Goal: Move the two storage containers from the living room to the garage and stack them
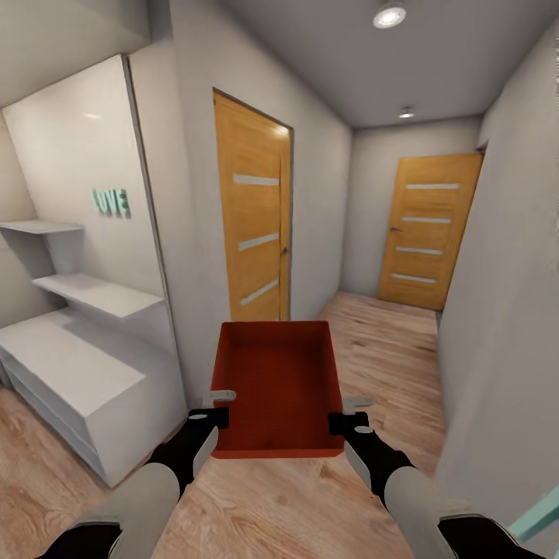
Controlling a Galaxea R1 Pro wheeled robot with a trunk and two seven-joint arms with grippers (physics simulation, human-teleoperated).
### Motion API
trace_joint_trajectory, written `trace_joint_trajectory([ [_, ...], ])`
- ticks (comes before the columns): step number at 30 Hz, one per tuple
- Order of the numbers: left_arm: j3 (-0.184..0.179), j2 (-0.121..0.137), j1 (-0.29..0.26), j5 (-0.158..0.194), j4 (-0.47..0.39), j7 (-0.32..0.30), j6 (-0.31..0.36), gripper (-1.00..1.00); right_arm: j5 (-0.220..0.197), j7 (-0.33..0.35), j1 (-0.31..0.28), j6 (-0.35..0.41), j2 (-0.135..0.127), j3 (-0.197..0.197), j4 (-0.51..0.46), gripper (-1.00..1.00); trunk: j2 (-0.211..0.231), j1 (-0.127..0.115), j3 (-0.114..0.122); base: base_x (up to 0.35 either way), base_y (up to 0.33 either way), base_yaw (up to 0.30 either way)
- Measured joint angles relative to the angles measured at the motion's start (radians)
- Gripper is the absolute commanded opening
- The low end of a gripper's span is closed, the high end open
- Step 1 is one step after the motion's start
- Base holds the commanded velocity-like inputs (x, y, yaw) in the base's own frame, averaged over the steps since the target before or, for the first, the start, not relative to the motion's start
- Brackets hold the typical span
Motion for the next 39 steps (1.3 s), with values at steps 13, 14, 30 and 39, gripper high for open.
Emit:
trace_joint_trajectory([
  [13, 0.0, 0.0, 0.0, 0.0, 0.0, 0.0, 0.0, -1.0, 0.0, 0.0, -0.001, 0.0, 0.0, 0.0, 0.0, -1.0, 0.0, 0.0, 0.0, 0.322, 0.0, -0.232],
  [14, 0.0, 0.0, 0.0, 0.0, 0.0, 0.0, 0.0, -1.0, 0.0, 0.0, -0.001, 0.0, 0.0, 0.001, 0.0, -1.0, 0.0, 0.0, 0.0, 0.322, 0.0, -0.058],
  [30, 0.0, 0.0, 0.0, 0.0, 0.0, 0.0, -0.002, -1.0, 0.0, -0.001, -0.001, -0.001, 0.0, 0.002, 0.0, -1.0, 0.0, 0.0, 0.0, 0.322, 0.0, -0.008],
  [39, 0.0, 0.0, 0.0, 0.0, 0.0, 0.0, -0.001, -1.0, 0.0, 0.0, -0.001, -0.001, 0.0, 0.001, 0.001, -1.0, 0.0, 0.0, 0.0, 0.322, 0.0, -0.008],
])
